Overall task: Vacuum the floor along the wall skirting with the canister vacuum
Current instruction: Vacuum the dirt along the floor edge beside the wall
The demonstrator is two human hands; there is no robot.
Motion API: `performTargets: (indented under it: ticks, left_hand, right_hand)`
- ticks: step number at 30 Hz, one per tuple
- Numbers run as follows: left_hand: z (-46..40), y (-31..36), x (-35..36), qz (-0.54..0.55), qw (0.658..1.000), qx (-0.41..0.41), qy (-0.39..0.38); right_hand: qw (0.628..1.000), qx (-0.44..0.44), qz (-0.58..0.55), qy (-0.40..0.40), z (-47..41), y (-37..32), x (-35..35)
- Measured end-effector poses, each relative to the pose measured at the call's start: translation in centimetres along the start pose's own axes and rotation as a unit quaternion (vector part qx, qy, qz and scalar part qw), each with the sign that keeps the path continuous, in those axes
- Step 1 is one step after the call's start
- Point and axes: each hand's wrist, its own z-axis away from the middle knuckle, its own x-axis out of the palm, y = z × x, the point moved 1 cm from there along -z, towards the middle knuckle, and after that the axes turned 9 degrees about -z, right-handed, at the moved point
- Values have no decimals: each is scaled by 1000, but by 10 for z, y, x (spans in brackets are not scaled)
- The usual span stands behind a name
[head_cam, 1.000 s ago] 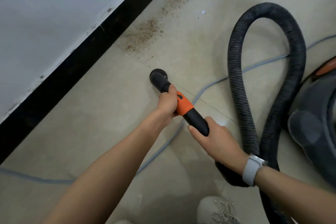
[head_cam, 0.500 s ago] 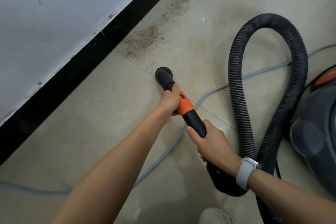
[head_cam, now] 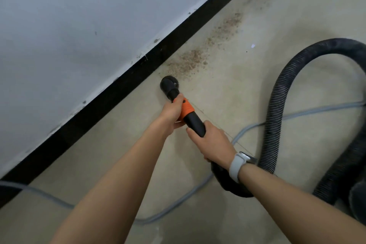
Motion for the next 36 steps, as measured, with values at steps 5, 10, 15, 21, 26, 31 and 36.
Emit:
performTargets:
  ticks: [5,10,15,21,26,31,36]
  left_hand:
    - [32,11,-47,-126,991,36,30]
    - [67,16,-98,-266,960,41,75]
    - [75,21,-119,-331,942,35,35]
    - [38,33,-88,-166,986,13,-7]
    - [9,42,-62,-62,997,-4,-50]
    - [-29,61,-50,42,996,-4,-82]
    - [-72,67,-38,180,978,-45,-98]
  right_hand:
    - [998,-28,43,-30,-26,-30,-2]
    - [992,-41,108,-47,-30,-45,-15]
    - [987,-38,148,-49,-36,-47,-24]
    - [986,-24,158,-44,-49,-52,-29]
    - [991,17,116,-67,-61,-66,-55]
    - [991,27,35,-127,-68,-73,-70]
    - [989,19,25,-142,-70,-57,-67]
